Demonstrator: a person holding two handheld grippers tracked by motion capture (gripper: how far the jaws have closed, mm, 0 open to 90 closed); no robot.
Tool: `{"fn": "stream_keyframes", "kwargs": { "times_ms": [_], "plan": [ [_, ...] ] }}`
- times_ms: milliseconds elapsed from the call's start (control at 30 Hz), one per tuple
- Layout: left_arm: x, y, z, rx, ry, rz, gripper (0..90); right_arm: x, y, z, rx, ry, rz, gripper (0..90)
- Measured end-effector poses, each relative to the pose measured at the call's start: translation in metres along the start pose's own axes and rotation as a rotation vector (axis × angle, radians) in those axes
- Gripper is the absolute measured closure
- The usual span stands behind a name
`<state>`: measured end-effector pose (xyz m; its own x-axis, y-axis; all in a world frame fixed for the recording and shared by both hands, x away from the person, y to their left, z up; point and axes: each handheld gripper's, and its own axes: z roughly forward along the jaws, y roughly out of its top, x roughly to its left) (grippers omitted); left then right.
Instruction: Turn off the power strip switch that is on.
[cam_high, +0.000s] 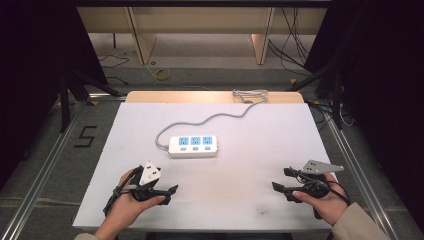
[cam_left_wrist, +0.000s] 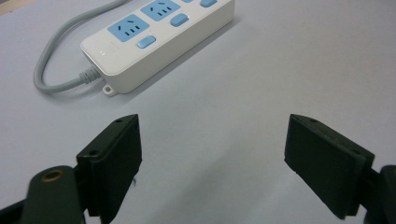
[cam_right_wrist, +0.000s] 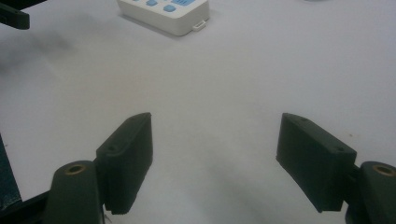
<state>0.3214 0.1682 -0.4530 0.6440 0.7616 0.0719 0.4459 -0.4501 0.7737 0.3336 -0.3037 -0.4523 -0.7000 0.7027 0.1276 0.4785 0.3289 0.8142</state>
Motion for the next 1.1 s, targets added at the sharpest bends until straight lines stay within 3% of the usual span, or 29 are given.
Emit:
{"fn": "stream_keyframes", "kwargs": {
  "times_ms": [233, 300, 367, 400, 467, 533, 967, 1100],
  "plan": [
    [0.002, 0.002, -0.003, 0.0, 0.039, 0.007, 27.7, 0.0, 0.0, 0.0, 0.0, -0.002, -0.001, 27.6],
    [0.004, 0.004, -0.007, 0.022, 0.074, -0.014, 41.0, 0.0, 0.0, 0.0, 0.0, -0.002, -0.001, 27.6],
    [0.006, 0.005, -0.008, 0.024, 0.075, -0.017, 58.3, 0.0, 0.0, 0.0, 0.001, -0.002, 0.001, 27.6],
    [0.009, 0.006, -0.01, 0.037, 0.101, -0.036, 66.2, 0.0, 0.0, 0.0, 0.003, -0.002, 0.001, 27.6],
    [0.011, 0.006, -0.01, 0.041, 0.108, -0.041, 81.3, 0.0, 0.0, 0.0, 0.003, -0.003, 0.0, 27.6],
    [0.013, 0.008, -0.011, 0.041, 0.107, -0.051, 89.5, 0.0, 0.0, 0.0, 0.002, -0.002, 0.002, 27.6],
    [0.021, 0.019, -0.002, 0.048, 0.089, -0.079, 89.9, -0.001, 0.0, 0.0, 0.004, -0.004, 0.004, 27.6],
    [0.023, 0.02, 0.002, 0.084, 0.079, -0.078, 89.9, -0.001, -0.001, 0.0, 0.003, -0.005, 0.004, 27.6]
  ]
}}
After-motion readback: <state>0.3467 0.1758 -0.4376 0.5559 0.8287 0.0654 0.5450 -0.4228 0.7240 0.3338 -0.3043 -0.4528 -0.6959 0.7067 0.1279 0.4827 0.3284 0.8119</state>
